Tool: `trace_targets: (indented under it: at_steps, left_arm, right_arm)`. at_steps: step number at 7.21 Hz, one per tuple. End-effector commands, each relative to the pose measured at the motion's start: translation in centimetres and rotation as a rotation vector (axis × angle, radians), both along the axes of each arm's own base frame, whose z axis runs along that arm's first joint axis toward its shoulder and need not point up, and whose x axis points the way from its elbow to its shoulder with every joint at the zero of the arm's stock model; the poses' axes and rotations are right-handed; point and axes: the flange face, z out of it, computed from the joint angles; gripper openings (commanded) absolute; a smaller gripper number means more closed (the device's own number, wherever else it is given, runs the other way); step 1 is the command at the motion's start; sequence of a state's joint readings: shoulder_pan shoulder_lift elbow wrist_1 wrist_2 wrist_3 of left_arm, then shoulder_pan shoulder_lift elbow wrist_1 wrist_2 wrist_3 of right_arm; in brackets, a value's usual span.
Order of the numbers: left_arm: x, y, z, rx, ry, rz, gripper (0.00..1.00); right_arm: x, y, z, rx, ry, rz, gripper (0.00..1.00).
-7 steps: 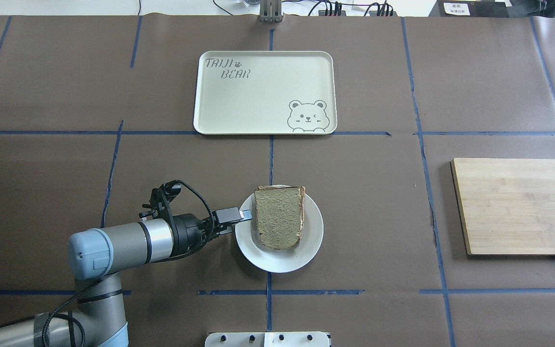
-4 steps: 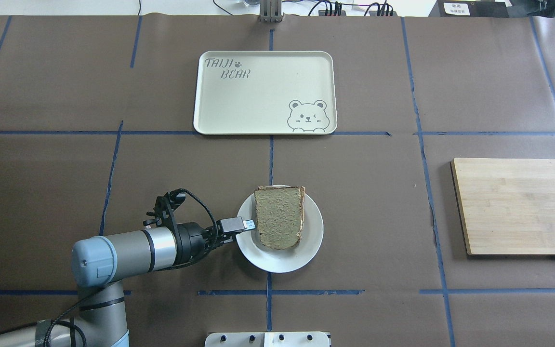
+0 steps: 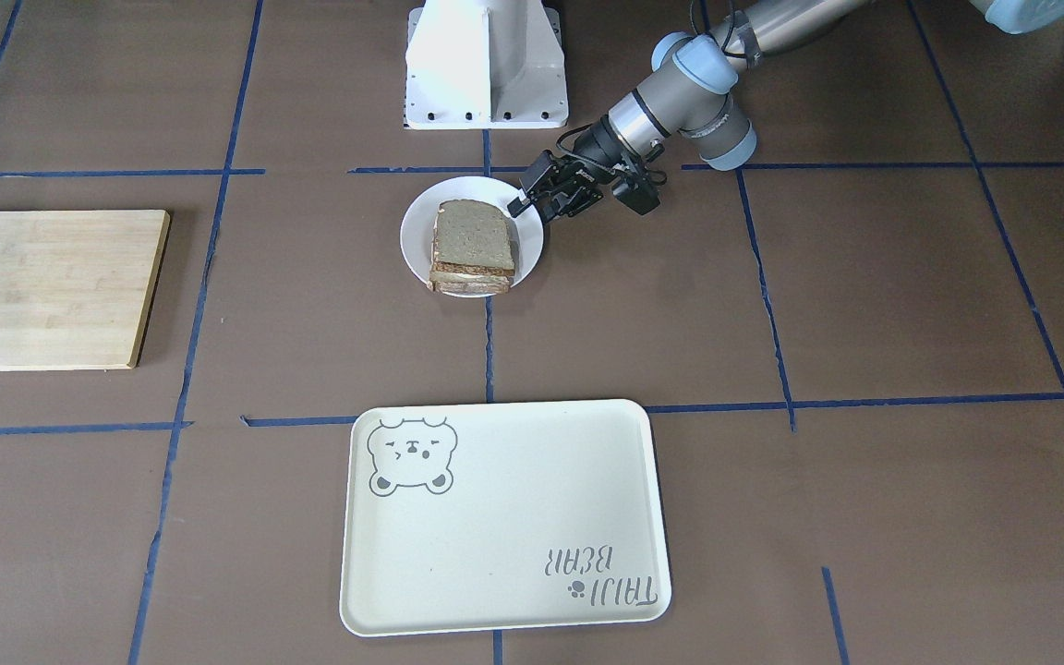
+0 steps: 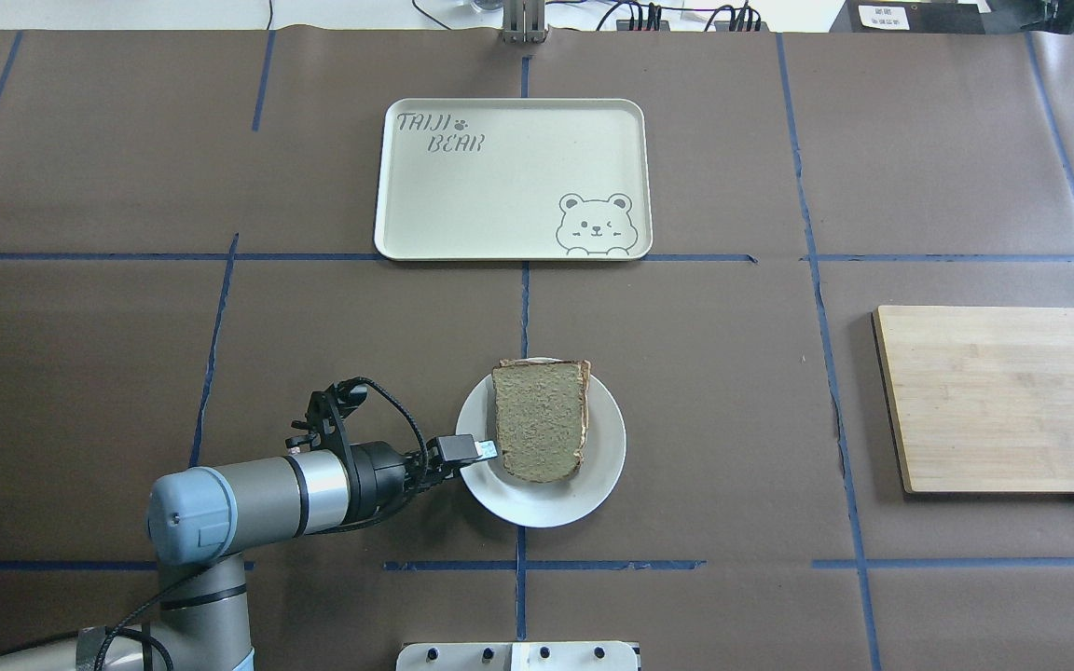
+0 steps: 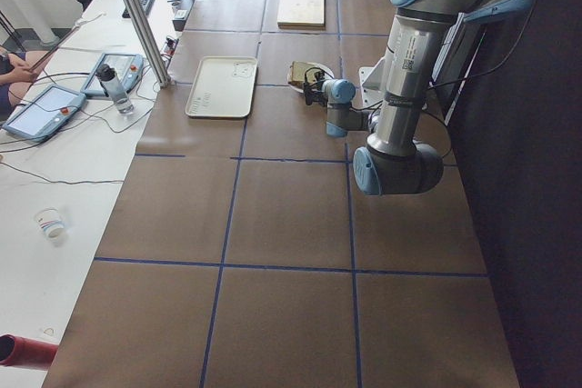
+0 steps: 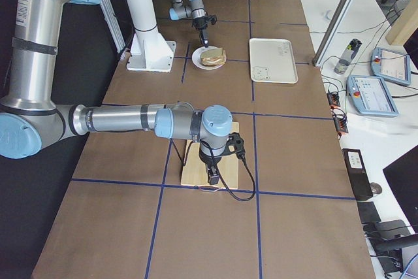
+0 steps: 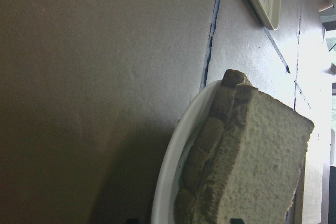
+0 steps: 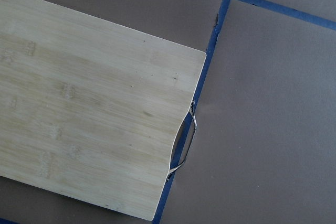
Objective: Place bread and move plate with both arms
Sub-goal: 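Grip the plate rim nearest the left gripper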
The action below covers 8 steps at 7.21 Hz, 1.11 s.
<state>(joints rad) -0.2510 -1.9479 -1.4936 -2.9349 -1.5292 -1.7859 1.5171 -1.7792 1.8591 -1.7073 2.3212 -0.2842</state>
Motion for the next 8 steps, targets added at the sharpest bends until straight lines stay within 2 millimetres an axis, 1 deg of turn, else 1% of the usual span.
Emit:
trace_targets:
  at_steps: [1, 2, 3, 5, 6, 7, 8]
  left_arm:
    - [0.4, 0.1, -0.1, -0.001, -0.001, 0.003, 0.48]
    - [0.5, 0.0, 0.1, -0.001, -0.004, 0.001, 0.40]
    - [0.8, -0.1, 0.7, -0.002, -0.015, 0.001, 0.36]
    - [0.8, 0.0, 0.2, 0.000, 0.004, 0.003, 0.23]
    - [0.9, -0.1, -0.8, 0.004, 0.020, 0.001, 0.13]
    - [0.9, -0.1, -1.2, 0.006, 0.029, 0.001, 0.07]
    - [0.7, 0.0, -1.4, 0.008, 0.035, 0.001, 0.05]
  right_arm:
    - [0.0, 0.0, 0.2, -0.004, 0.000, -0.001, 1.00]
    - [0.0, 0.0, 0.2, -0.004, -0.001, -0.001, 1.00]
    - [0.0, 0.1, 0.3, -0.006, -0.001, -0.001, 1.00]
    - [0.0, 0.1, 0.3, -0.007, 0.001, 0.000, 1.00]
    - [0.0, 0.1, 0.4, -0.007, -0.001, -0.001, 1.00]
    - [0.0, 0.1, 0.4, -0.008, -0.001, 0.000, 1.00]
    - [0.0, 0.1, 0.4, -0.008, -0.001, 0.000, 1.00]
